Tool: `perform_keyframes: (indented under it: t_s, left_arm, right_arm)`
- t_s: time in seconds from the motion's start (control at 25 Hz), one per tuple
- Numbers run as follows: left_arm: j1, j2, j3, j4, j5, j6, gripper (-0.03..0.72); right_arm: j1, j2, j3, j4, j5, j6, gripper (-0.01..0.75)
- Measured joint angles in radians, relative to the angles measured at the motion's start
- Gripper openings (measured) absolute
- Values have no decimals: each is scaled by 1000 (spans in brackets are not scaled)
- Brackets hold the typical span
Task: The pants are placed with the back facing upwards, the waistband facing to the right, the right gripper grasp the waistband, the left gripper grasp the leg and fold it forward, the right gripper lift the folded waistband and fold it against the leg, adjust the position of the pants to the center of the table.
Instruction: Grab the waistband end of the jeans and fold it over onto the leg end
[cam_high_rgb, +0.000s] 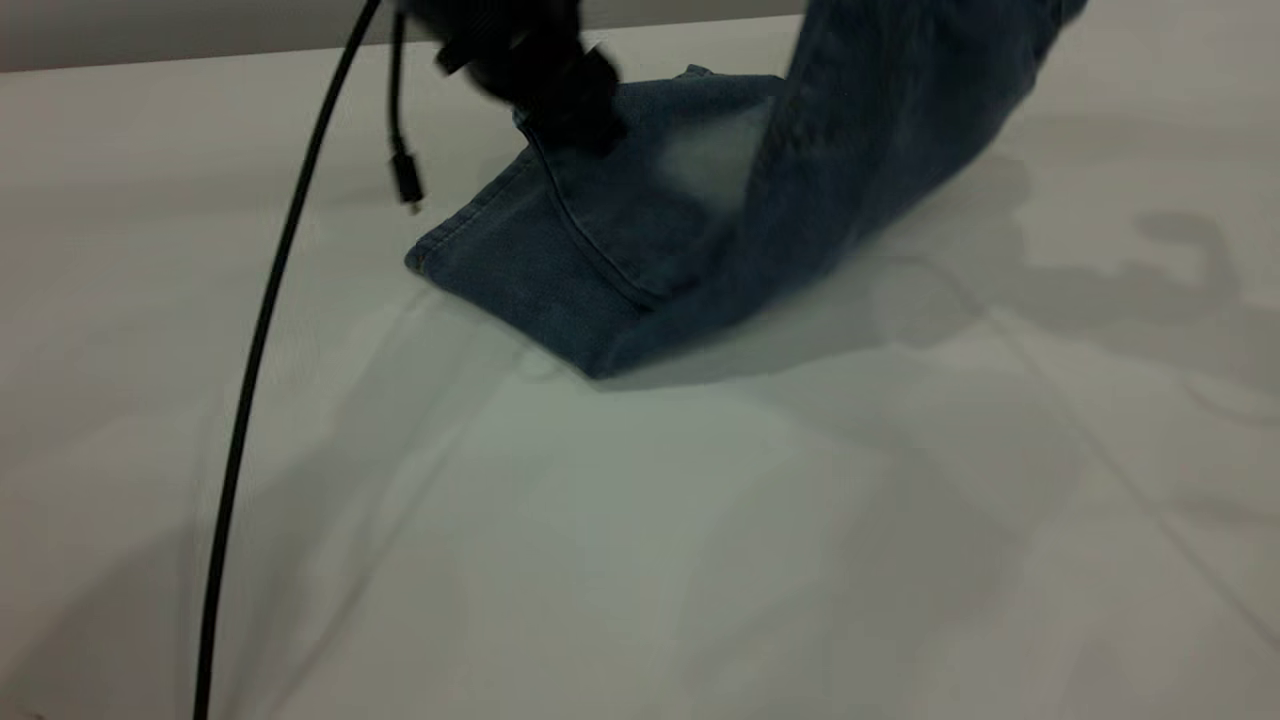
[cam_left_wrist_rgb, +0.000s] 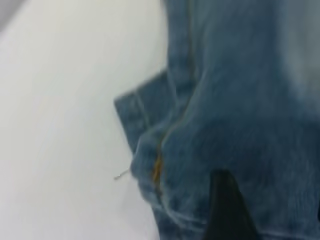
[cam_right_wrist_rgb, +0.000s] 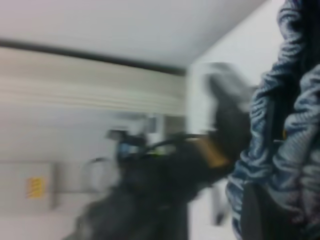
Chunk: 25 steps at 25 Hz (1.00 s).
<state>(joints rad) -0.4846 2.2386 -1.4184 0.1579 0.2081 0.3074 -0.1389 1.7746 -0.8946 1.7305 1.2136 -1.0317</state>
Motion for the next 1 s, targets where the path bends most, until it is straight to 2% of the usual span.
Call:
perform_keyframes:
  t_s: [0.24, 0.8, 0.88, 1.0]
  left_arm:
    - [-50, 34, 0, -2, -17, 7, 393]
    - [-236, 82, 0, -88, -64, -4, 393]
    - [-241, 78, 0, -81, -66, -2, 393]
    - [-205, 55, 0, -79, -22, -2, 393]
  right_arm:
    - [0, 0, 0, 4, 6, 0, 46]
    - [0, -30, 0, -8, 8, 0, 46]
    - [1, -30, 0, -19, 9, -2, 46]
    - [1, -30, 0, -50, 10, -2, 46]
